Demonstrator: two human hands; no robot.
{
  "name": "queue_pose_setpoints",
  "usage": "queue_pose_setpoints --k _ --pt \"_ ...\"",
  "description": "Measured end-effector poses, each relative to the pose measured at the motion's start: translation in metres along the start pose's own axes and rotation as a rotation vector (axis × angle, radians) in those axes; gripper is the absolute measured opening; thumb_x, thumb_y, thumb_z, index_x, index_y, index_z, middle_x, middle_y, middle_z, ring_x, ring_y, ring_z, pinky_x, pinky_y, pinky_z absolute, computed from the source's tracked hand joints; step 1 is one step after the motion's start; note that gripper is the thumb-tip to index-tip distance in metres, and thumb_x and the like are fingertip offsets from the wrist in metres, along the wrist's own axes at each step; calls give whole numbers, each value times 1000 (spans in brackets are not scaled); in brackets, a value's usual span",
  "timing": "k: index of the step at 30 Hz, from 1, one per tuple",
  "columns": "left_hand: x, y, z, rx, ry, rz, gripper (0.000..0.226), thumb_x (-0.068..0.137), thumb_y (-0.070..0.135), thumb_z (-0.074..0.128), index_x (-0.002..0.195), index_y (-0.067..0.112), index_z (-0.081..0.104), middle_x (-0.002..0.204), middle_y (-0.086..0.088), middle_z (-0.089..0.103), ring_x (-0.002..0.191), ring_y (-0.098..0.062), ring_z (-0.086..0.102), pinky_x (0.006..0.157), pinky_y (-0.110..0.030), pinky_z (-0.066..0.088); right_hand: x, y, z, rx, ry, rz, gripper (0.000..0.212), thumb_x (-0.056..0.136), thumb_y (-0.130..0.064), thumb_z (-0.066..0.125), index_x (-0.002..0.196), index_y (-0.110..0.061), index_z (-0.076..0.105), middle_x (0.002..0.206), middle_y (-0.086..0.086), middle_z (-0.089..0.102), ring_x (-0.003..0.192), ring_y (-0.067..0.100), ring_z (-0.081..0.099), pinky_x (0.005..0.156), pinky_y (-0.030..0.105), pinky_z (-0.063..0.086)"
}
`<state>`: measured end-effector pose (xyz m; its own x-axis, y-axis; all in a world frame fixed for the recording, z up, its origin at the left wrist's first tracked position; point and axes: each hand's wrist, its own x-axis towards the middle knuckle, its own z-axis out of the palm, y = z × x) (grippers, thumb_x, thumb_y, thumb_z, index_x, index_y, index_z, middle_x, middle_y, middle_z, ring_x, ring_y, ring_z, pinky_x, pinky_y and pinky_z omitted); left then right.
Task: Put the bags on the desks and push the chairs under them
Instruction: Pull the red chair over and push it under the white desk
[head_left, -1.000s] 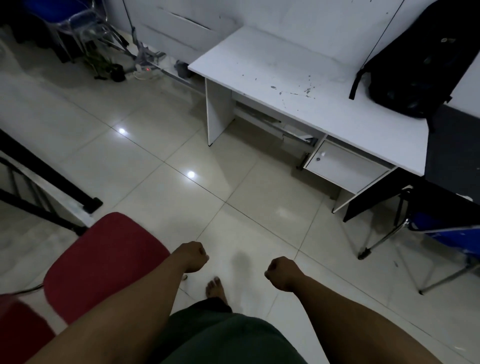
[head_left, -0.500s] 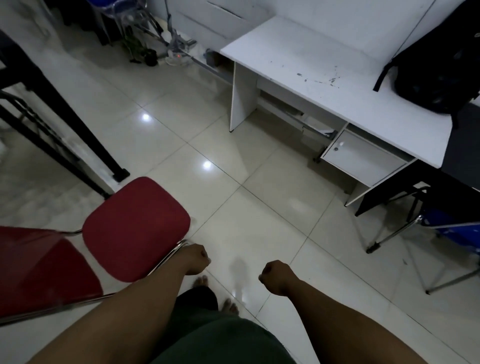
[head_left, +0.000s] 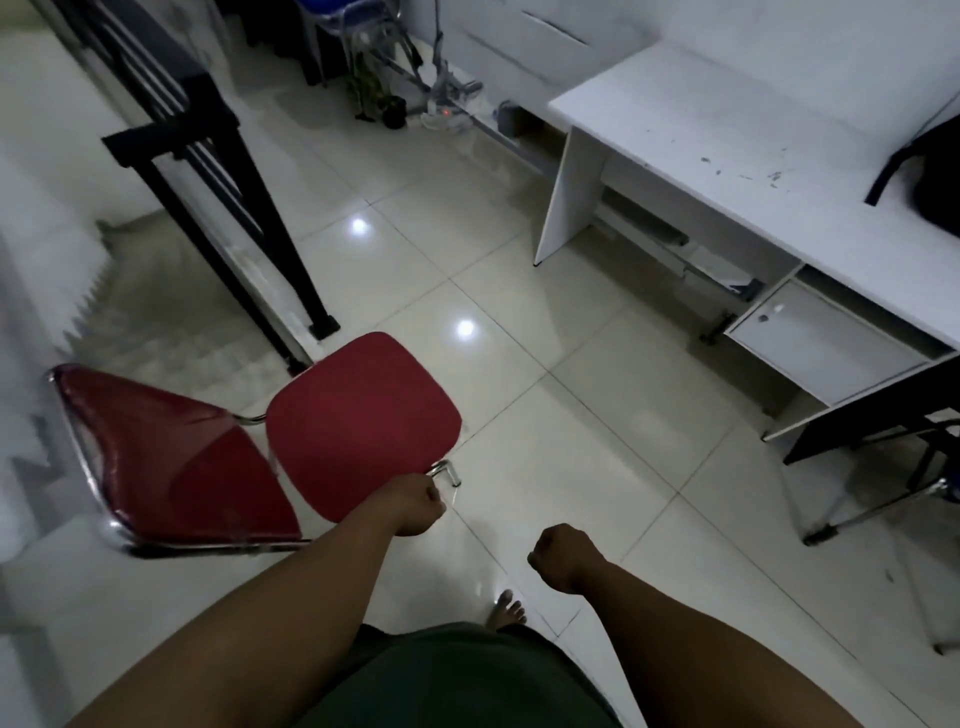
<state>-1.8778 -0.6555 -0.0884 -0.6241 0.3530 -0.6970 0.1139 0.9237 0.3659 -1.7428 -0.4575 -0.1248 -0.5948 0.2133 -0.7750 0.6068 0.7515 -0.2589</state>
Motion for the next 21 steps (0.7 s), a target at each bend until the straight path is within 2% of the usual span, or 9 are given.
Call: queue_pose_setpoints --k 3,6,9,12,15,21 --pt "-5 -28 -14 1 -4 15 28 94 32 56 109 13 69 116 -7 67 106 -24 62 87 -29 48 1 -37 15 -1 -4 -1 33 91 -24 51 62 -13 42 67 0 48 74 21 50 56 27 36" --pt "-9 -69 -31 37 -12 45 27 91 35 55 105 15 66 116 -6 67 105 -24 61 91 -33 51 -2 -90 39 96 -3 -1 21 93 -25 53 79 -9 56 86 8 63 82 23 57 68 27 43" --pt "-13 -110 -46 93 -56 71 20 90 37 56 95 19 62 116 -4 66 105 -23 60 91 -32 49 -7 -142 69 209 2 12 27 91 -28 57 93 -3 67 101 13 72 94 30 67 82 35 56" --pt "-17 -145 -62 115 -76 100 24 90 37 56 105 19 66 116 -3 66 104 -22 60 91 -33 50 -12 -186 92 246 6 2 35 92 -30 57 103 2 68 102 16 72 95 32 68 85 40 57" --pt "-24 -176 -79 111 -84 108 25 90 34 57 108 19 66 116 -3 66 104 -22 61 91 -32 50 -17 -224 109 234 -6 -3 35 93 -31 56 107 -2 68 107 13 71 100 31 67 89 39 56" --pt "-26 -212 -106 119 -75 113 24 93 31 58 111 17 65 116 -6 66 101 -24 64 86 -31 50 -13 -269 115 200 -5 -23 35 92 -28 56 103 3 69 102 17 73 94 31 69 87 39 56"
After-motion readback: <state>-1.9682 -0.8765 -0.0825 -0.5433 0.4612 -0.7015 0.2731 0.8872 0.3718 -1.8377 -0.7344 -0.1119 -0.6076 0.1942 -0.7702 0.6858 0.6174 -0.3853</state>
